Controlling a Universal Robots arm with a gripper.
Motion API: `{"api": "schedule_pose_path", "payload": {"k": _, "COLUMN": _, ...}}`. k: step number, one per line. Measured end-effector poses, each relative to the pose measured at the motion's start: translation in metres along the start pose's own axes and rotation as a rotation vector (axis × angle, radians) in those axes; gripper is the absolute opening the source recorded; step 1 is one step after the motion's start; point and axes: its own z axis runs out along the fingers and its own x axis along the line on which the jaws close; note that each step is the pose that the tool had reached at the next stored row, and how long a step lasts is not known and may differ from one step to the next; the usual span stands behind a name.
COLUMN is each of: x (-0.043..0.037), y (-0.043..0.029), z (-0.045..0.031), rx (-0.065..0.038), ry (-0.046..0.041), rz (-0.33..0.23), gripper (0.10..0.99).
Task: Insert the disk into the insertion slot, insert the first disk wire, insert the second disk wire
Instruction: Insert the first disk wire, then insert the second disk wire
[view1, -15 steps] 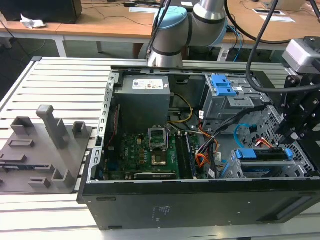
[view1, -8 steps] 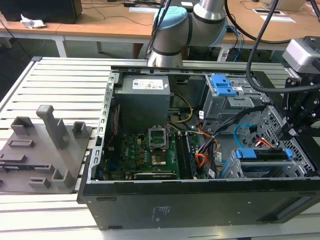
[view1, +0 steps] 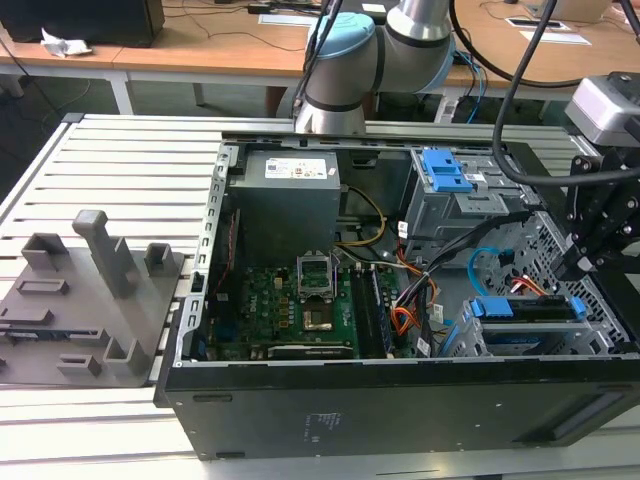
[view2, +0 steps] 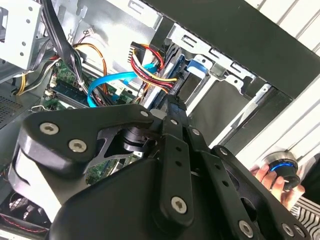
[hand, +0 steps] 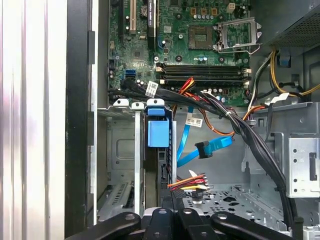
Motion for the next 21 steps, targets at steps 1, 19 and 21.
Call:
{"api": "schedule_pose_path", "payload": {"k": 1, "x": 0.0001, "y": 0.0049, "z": 0.0003, "rx": 0.000, "ry": -0.0002, "rz": 0.000, "gripper": 0.106}}
{"api": "schedule_pose_path", "payload": {"k": 19, "x": 0.0006, "y": 0.0322, "z": 0.0016, "rx": 0.000, "ry": -0.0003, "rz": 0.000, "gripper": 0.106}}
{"api": "schedule_pose_path", "payload": {"k": 21, "x": 0.0006, "y": 0.0324, "z": 0.0016, "rx": 0.000, "ry": -0.0003, "rz": 0.000, "gripper": 0.114}}
